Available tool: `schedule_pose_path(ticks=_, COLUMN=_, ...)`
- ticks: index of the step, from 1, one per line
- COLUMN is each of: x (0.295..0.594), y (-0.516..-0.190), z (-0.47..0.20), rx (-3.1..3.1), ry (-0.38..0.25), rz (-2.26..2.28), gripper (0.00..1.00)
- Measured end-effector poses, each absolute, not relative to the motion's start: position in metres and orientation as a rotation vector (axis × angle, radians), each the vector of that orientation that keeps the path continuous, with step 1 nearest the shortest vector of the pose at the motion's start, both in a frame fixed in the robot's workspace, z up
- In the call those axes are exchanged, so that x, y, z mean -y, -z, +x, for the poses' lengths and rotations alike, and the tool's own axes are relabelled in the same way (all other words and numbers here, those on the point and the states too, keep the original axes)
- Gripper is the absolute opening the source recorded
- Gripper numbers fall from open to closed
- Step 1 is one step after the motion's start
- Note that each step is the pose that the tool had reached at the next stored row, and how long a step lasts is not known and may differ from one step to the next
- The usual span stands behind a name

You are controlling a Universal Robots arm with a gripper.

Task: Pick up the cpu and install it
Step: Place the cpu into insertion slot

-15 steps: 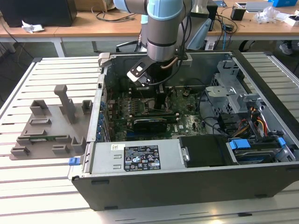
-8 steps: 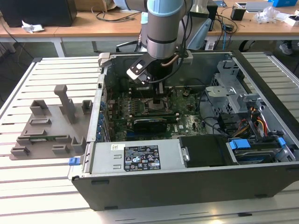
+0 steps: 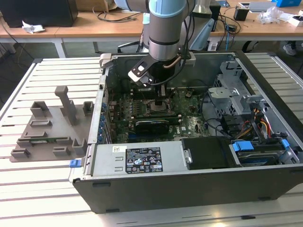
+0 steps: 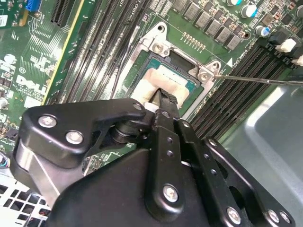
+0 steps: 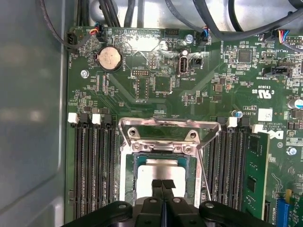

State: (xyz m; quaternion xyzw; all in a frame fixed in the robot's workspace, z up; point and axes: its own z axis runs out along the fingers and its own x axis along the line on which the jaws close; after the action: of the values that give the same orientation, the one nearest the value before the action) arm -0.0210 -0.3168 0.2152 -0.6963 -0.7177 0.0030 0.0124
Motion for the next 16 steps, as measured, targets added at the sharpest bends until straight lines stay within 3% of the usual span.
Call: schedule_pose_path(ticks=16, x=0.317, y=-0.203, z=-0.013, rx=2.237, ry=-0.011, rz=-2.170, gripper=0.11)
